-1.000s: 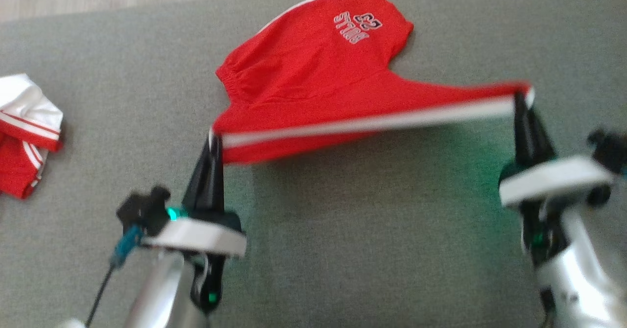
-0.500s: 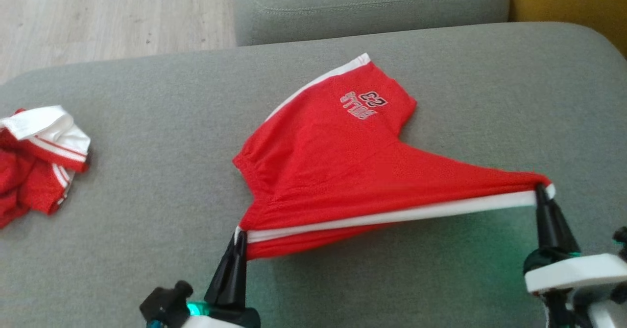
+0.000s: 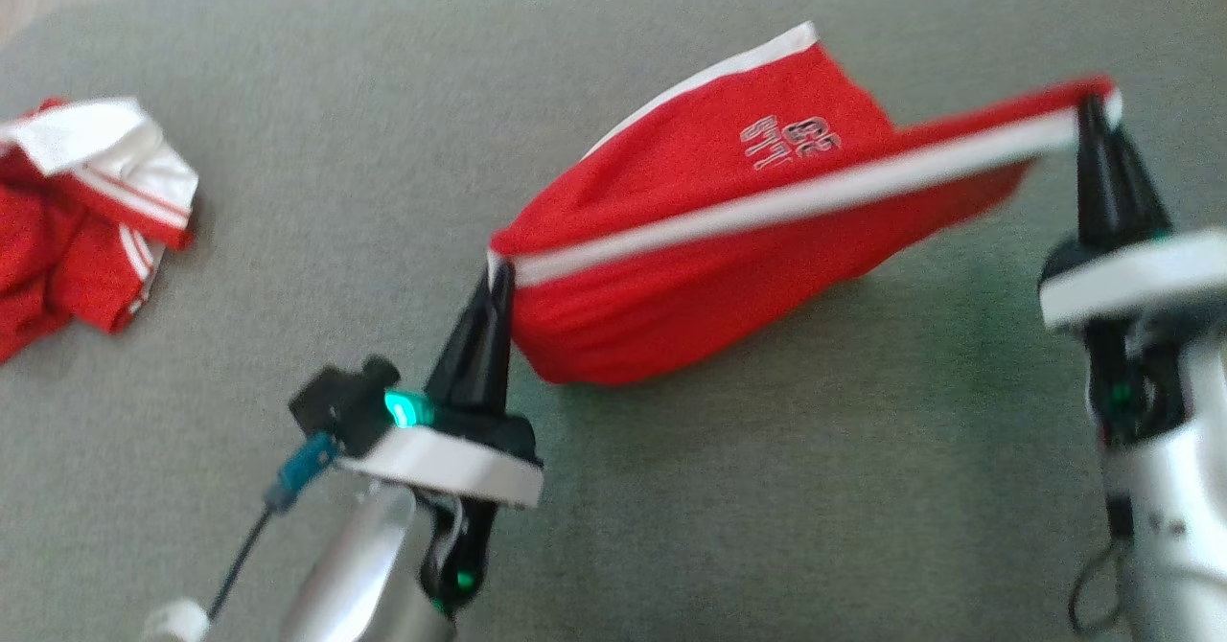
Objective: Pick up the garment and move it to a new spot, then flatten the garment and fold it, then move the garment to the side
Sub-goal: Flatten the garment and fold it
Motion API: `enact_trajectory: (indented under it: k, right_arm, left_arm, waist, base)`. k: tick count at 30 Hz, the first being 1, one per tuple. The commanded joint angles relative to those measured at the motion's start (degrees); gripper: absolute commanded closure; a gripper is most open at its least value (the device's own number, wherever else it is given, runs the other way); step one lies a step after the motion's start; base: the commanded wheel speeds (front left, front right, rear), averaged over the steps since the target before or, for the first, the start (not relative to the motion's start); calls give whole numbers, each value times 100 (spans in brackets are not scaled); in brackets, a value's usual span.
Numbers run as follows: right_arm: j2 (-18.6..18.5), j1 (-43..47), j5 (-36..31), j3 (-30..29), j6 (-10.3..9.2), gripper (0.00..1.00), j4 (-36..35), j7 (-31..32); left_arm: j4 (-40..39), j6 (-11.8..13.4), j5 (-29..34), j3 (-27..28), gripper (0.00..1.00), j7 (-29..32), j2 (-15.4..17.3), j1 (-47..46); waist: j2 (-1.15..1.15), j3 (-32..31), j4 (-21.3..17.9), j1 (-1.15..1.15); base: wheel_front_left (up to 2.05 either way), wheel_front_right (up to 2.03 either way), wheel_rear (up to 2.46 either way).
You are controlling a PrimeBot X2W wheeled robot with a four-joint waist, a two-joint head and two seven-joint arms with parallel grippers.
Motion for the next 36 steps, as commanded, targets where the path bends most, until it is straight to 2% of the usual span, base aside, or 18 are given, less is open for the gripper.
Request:
enact_trajectory:
  k: [1, 9, 19, 20, 21, 22, 23, 24, 31, 36]
  right_arm:
    - [-92, -415, -185, 92, -5, 100, -23, 83]
    - [-57, -2023, -1128, 199, -5, 100, 1222, 385]
    - [-34, -3201, -1891, 268, -5, 100, 2524, 154]
    - [-31, -3265, -1959, 250, -5, 62, 2646, 109]
    - [-16, -3319, -2005, 218, -5, 0, 2763, 62]
    - [0, -3364, -2047, 178, -5, 0, 2860, -1]
    - [9, -3401, -2102, 159, -5, 0, 2938, -81]
    - [16, -3421, -2147, 156, -5, 0, 3018, -154]
    - [-185, -3221, -2388, 357, -5, 0, 3533, -473]
    - [-396, -2935, -2328, 684, -5, 0, 3898, -184]
  left_arm:
    - [-42, 11, -174, 168, 100, -70, 88, -300]
    - [390, 163, -821, -159, 100, -70, 88, -1324]
    - [612, 255, -1258, -679, 100, -70, 87, -2020]
    - [647, 260, -1299, -731, 100, -70, 87, -2044]
    - [668, 272, -1343, -763, 100, -70, 87, -2064]
    - [680, 289, -1365, -784, 65, -70, 87, -2076]
    - [681, 328, -1379, -779, 11, -70, 87, -2078]
    - [678, 368, -1398, -761, 0, -70, 87, -2062]
    - [694, 552, -1272, -559, 0, -70, 87, -1688]
    - [644, 588, -1133, -384, 0, -70, 87, -1373]
  waist:
    - [0, 392, 285, -2]
    - [0, 1071, 707, -2]
    - [0, 1490, 988, -2]
    - [0, 1501, 997, -2]
    - [0, 1509, 1006, -2]
    - [0, 1514, 1014, -2]
    - [0, 1514, 1019, -2]
    - [0, 1509, 1022, -2]
    - [0, 1326, 1001, -2]
    - [0, 1222, 993, -2]
  base:
    - [0, 0, 0]
    - [0, 0, 0]
    - [0, 0, 0]
    - [0, 0, 0]
    - [0, 0, 0]
    - [0, 0, 0]
    - [0, 0, 0]
    - [0, 0, 0]
    - [0, 0, 0]
    - [0, 0, 0]
